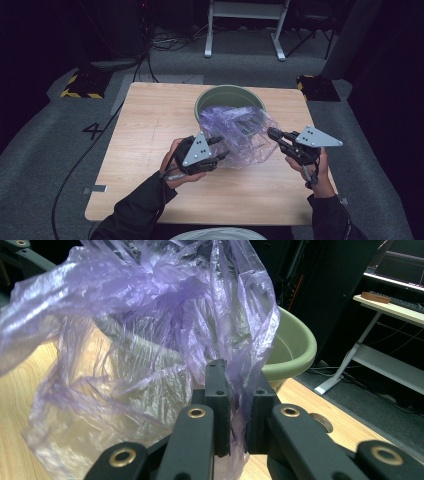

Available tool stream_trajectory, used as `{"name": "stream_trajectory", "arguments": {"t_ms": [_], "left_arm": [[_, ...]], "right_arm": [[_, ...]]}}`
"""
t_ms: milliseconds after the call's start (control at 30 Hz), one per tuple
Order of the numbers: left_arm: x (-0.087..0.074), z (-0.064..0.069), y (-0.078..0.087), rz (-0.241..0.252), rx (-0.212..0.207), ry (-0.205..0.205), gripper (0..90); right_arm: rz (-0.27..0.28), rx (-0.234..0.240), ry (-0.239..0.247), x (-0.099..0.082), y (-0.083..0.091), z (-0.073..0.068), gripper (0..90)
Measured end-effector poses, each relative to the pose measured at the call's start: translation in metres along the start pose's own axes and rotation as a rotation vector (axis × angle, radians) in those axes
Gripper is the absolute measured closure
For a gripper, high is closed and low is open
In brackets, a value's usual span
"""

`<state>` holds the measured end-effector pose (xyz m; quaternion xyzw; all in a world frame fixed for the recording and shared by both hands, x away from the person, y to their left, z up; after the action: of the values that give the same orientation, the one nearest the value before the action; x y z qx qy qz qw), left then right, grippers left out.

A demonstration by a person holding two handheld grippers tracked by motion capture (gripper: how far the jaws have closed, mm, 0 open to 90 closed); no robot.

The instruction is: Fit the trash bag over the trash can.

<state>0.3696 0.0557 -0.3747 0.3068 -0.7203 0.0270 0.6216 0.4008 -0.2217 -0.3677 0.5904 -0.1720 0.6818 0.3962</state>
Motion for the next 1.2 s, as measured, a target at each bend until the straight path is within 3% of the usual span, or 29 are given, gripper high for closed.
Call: {"name": "stream_trajectory", "arguments": {"t_ms": [67,133,200,267,333,433,567,667,767,833,900,933,1000,1100,1133,1200], "left_arm": [[-0.004,-0.008,0.003,0.006,0.004,0.012,71.6],[-0.007,-0.013,0.006,0.014,0.004,0.042,72.8],[-0.008,-0.013,0.009,0.027,0.014,0.053,64.2],[-0.006,-0.009,0.011,0.036,0.019,0.055,44.6],[-0.002,-0.006,0.013,0.041,0.074,0.041,28.1],[0.005,-0.006,0.017,0.081,0.097,0.049,18.0],[0.015,-0.004,0.024,0.133,0.081,0.047,15.6],[0.021,0.005,0.02,0.128,0.073,0.015,15.4],[0.026,0.013,0.011,0.105,0.047,-0.008,15.4],[0.029,0.015,0.004,0.076,0.054,-0.024,15.5],[0.032,0.014,0.0,0.068,0.053,-0.026,17.6],[0.032,0.011,-0.003,0.057,0.054,-0.023,24.8],[0.032,0.006,-0.006,0.047,0.056,-0.008,30.2],[0.028,-0.003,-0.009,0.025,0.057,0.008,48.7],[0.026,-0.006,-0.008,0.016,0.047,-0.003,58.2],[0.024,-0.009,-0.007,-0.005,0.049,-0.026,68.9]], "right_arm": [[-0.002,-0.004,-0.002,0.0,-0.001,0.001,84.0],[-0.004,-0.006,-0.004,-0.001,-0.002,0.002,83.8],[-0.005,-0.007,-0.008,-0.001,-0.002,0.002,83.6],[-0.006,-0.005,-0.009,-0.001,-0.002,0.002,83.3],[-0.009,-0.004,-0.006,-0.001,-0.002,0.002,82.9],[-0.011,-0.003,-0.002,-0.001,-0.002,0.001,82.2],[-0.009,-0.002,-0.006,-0.001,-0.002,0.001,82.0],[-0.011,0.0,-0.001,-0.001,-0.002,0.0,81.8],[-0.011,0.004,0.003,0.0,-0.003,-0.001,81.6],[-0.013,0.006,0.006,0.0,-0.003,-0.002,81.6],[-0.013,0.008,0.009,0.0,-0.004,-0.002,81.6],[-0.013,0.009,0.01,0.001,-0.004,-0.002,81.6],[-0.013,0.011,0.011,0.001,-0.004,-0.003,81.6],[-0.012,0.014,0.012,0.001,-0.004,-0.003,81.6],[-0.012,0.014,0.012,0.001,-0.004,-0.003,81.6],[-0.01,0.014,0.015,0.002,-0.004,-0.003,81.6]]}}
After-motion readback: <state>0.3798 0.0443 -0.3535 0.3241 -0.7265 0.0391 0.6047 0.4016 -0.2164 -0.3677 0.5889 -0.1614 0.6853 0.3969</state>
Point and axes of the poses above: each handheld gripper's, and its own axes: y roughly backward along the jaws, x roughly out of its top, z roughly to its right, the point moved 4 cm from there along -y, roughly forward along the jaws, and after that the axes turned 4 degrees about -x, right-handed, at the moved point
